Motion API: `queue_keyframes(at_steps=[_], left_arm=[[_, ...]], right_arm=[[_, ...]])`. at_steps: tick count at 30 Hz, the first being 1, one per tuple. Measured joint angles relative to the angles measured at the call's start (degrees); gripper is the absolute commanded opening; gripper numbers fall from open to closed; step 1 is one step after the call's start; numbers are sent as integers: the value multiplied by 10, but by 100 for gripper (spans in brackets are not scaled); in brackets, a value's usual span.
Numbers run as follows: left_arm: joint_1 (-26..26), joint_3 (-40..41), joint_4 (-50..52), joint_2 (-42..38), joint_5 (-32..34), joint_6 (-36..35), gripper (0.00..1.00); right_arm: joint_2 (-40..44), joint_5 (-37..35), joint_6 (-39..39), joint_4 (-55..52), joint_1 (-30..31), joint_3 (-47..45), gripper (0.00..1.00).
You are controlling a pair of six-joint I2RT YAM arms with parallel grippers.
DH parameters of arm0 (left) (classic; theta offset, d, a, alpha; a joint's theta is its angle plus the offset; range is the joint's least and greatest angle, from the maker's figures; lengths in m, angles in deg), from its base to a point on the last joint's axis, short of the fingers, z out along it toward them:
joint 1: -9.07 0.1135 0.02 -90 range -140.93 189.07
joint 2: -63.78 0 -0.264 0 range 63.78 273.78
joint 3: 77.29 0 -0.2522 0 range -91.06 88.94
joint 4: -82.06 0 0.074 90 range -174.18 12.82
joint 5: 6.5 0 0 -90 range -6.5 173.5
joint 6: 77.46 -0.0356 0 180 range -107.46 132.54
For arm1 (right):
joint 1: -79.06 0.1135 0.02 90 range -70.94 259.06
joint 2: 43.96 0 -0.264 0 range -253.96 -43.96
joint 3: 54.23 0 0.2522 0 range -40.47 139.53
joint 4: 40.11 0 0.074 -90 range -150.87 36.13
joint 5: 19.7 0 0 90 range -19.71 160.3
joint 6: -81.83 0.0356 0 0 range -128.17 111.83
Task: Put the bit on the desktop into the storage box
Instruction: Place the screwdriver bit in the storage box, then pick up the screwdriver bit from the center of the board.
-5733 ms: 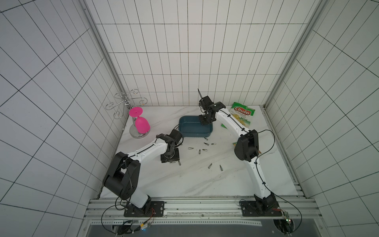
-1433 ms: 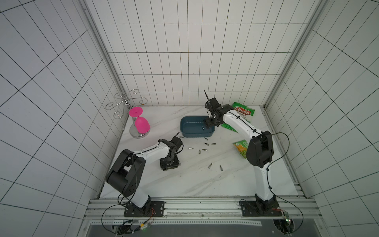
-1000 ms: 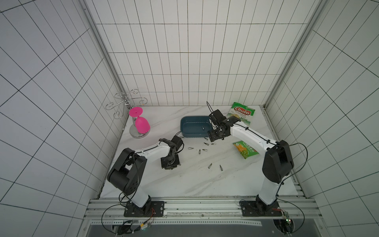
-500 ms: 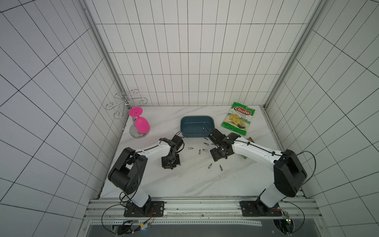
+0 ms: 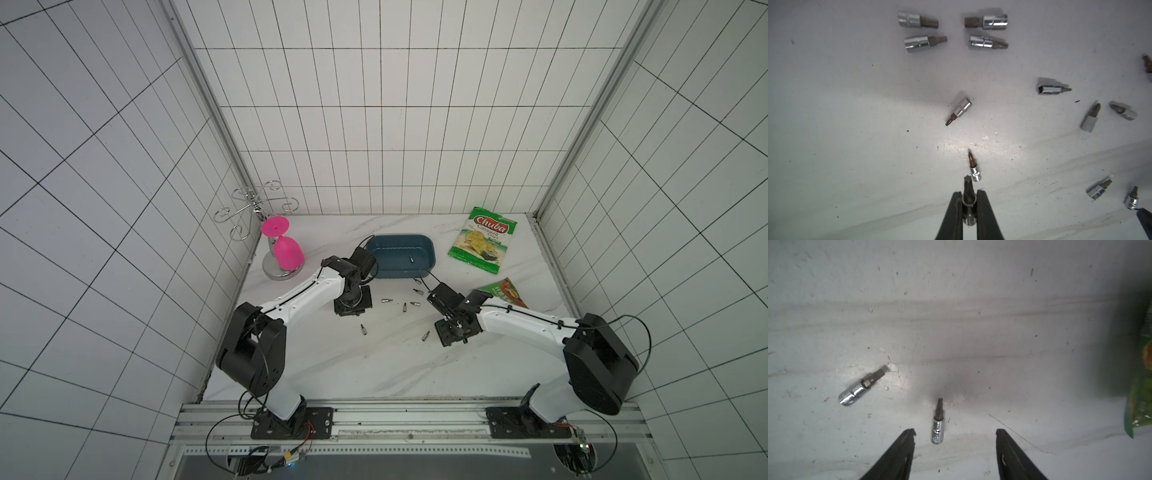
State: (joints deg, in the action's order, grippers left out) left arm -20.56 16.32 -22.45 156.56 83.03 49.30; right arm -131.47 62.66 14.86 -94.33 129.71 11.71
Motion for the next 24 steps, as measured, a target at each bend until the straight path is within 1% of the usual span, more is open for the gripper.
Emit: queue_keyframes(at_steps=[4,6,8,13,19,24], left_arm=[[3,-78,28,12,6,-12,0],[5,-105,35,23,7,-18,0],[9,-128,42,39,7,-24,0],[12,-178,58,86,7,-35,0],[13,-231,66,121,6,-43,0],[14,-287,67,154,2,-49,0]], right_arm=[[0,12,2,17,1,-11,58],[0,17,3,26,2,-18,53],[0,24,4,35,3,-27,50],[-10,37,4,50,4,-35,38],[-26,40,4,61,4,-35,34],[-27,43,4,64,4,-35,26]])
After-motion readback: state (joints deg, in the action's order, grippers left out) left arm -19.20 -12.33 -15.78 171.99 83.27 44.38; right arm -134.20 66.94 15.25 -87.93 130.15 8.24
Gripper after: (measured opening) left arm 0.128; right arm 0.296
